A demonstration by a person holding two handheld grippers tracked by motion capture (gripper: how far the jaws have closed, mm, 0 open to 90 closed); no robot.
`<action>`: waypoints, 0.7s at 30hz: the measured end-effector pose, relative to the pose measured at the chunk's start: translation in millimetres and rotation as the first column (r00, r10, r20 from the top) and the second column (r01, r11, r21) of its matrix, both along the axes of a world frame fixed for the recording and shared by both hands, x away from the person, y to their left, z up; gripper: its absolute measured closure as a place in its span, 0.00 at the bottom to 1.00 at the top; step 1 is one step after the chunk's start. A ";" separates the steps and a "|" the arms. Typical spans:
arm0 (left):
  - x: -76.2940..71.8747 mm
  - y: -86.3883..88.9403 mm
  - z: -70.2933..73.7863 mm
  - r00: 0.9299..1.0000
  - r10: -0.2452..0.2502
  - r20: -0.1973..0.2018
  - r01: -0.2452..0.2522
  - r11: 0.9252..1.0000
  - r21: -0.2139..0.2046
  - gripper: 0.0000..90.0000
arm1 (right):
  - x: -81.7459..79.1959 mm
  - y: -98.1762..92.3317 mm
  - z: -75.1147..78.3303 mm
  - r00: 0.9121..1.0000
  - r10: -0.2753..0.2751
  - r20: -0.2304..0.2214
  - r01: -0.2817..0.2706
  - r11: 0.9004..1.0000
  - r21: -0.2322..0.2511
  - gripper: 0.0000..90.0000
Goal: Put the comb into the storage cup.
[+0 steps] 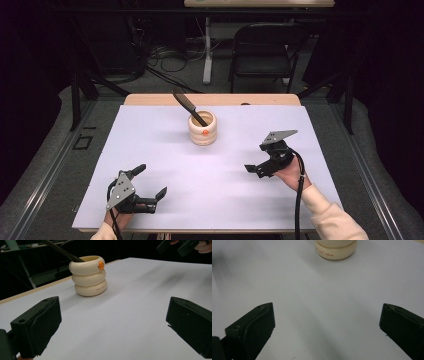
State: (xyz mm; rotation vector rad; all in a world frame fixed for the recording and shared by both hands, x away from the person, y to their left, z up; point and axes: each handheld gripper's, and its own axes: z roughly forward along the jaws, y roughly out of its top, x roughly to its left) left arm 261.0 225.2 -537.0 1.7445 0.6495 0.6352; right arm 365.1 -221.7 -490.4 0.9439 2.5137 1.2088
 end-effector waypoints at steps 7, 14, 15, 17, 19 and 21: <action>-0.1 -0.3 -0.1 1.000 -0.003 -0.001 0.003 1.000 0.003 0.00 | -11.4 -9.6 -3.3 1.000 -0.017 0.010 0.017 1.000 0.003 0.00; -0.1 -0.2 -0.4 1.000 -0.003 -0.004 0.003 1.000 0.000 0.00 | -25.1 -16.5 -9.3 0.999 -0.031 0.021 0.031 1.000 -0.001 0.00; 0.0 -0.1 -0.3 1.000 -0.004 -0.003 0.004 1.000 0.003 0.00 | -27.0 -17.6 -9.9 0.999 -0.032 0.021 0.032 0.999 -0.001 0.00; -0.1 -0.3 -0.3 1.000 -0.004 -0.003 0.004 1.000 0.004 0.00 | -31.3 -19.9 -10.6 0.999 -0.038 0.027 0.038 0.999 0.005 0.00; -0.2 -0.2 -0.4 1.000 -0.004 -0.004 0.004 1.000 0.004 0.00 | -35.1 -22.0 -11.5 0.999 -0.042 0.031 0.041 0.999 0.011 0.00; 0.0 -0.2 -0.6 1.000 -0.004 -0.006 0.004 1.000 0.001 0.00 | -39.0 -23.8 -13.2 0.998 -0.046 0.035 0.046 0.999 0.012 0.00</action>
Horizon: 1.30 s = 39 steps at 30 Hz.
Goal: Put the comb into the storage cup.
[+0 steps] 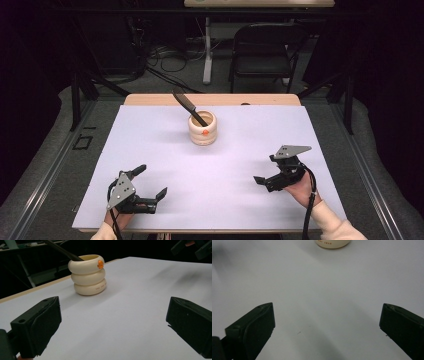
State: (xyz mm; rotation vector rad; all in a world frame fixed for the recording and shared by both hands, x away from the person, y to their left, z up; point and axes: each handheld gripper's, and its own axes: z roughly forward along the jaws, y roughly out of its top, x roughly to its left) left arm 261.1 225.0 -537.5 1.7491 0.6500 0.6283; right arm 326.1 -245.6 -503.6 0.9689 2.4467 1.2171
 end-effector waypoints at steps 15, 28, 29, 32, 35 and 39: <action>-0.1 0.6 0.1 1.000 0.001 0.002 -0.001 1.000 0.004 0.00 | -21.9 -7.8 -10.4 0.999 -0.023 0.034 0.023 1.000 0.004 0.00; 0.0 0.9 -0.4 1.000 0.003 -0.004 -0.003 1.000 0.000 0.00 | -42.0 -9.8 -14.0 0.996 -0.037 0.080 0.037 0.999 -0.008 0.00; 0.0 1.0 -0.3 1.000 0.003 -0.003 -0.003 1.000 0.001 0.00 | -43.3 -9.8 -14.2 0.996 -0.039 0.086 0.040 0.999 -0.007 0.00; 0.1 1.3 -0.2 1.000 0.004 -0.001 -0.004 1.000 0.001 0.00 | -46.9 -10.1 -15.0 0.994 -0.042 0.097 0.043 0.999 -0.008 0.00; 0.4 1.4 -0.5 1.000 0.004 -0.005 -0.004 1.000 0.003 0.00 | -51.0 -10.7 -15.2 0.993 -0.047 0.112 0.047 0.999 -0.002 0.00; 0.4 1.8 -0.4 1.000 0.004 -0.001 -0.004 1.000 0.002 0.00 | -56.6 -11.9 -14.3 0.990 -0.050 0.135 0.049 0.999 0.011 0.00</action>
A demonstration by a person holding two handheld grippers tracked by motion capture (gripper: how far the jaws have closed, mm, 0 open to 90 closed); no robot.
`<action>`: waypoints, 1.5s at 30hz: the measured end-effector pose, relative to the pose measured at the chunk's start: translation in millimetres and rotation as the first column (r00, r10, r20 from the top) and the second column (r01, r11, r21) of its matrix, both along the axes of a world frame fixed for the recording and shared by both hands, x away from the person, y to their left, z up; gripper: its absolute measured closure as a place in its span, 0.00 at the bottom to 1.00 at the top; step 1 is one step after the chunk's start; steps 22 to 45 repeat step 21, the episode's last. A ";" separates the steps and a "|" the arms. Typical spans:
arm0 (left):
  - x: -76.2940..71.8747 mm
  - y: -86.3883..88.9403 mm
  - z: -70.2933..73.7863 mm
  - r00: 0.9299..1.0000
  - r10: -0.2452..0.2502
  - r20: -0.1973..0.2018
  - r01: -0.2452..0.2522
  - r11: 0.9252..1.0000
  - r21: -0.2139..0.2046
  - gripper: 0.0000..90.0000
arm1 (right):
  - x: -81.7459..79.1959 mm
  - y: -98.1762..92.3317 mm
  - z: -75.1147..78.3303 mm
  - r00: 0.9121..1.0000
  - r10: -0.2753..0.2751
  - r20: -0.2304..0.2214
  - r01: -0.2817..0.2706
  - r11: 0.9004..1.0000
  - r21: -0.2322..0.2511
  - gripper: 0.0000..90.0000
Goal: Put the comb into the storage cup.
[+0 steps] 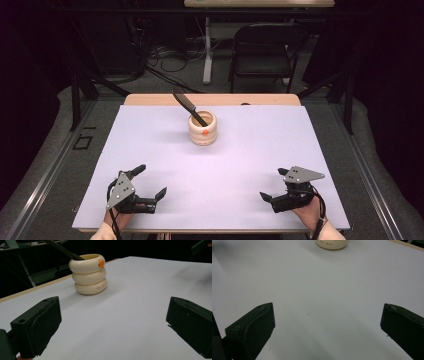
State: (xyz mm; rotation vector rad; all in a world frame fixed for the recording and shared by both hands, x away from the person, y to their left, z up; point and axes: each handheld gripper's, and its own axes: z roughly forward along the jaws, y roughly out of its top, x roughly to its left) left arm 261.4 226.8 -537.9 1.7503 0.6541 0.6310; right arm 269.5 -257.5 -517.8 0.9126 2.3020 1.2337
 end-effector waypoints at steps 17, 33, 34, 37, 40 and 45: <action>0.2 -0.5 0.2 1.000 -0.003 -0.002 0.003 1.000 0.004 0.00 | -18.0 -5.8 3.8 0.997 -0.012 0.082 0.009 0.999 0.039 0.00; 0.4 -0.8 0.5 1.000 -0.003 0.000 0.003 1.000 0.004 0.00 | -17.5 -6.4 3.6 0.996 -0.011 0.083 0.007 0.999 0.044 0.00; 0.4 -0.8 0.5 1.000 -0.003 0.000 0.003 1.000 0.004 0.00 | -17.5 -6.4 3.6 0.996 -0.011 0.083 0.007 0.999 0.044 0.00; 0.4 -0.8 0.5 1.000 -0.003 0.000 0.003 1.000 0.004 0.00 | -17.5 -6.4 3.6 0.996 -0.011 0.083 0.007 0.999 0.044 0.00; 0.4 -0.8 0.5 1.000 -0.003 0.000 0.003 1.000 0.004 0.00 | -17.5 -6.4 3.6 0.996 -0.011 0.083 0.007 0.999 0.044 0.00; 0.4 -0.8 0.5 1.000 -0.003 0.000 0.003 1.000 0.004 0.00 | -17.5 -6.4 3.6 0.996 -0.011 0.083 0.007 0.999 0.044 0.00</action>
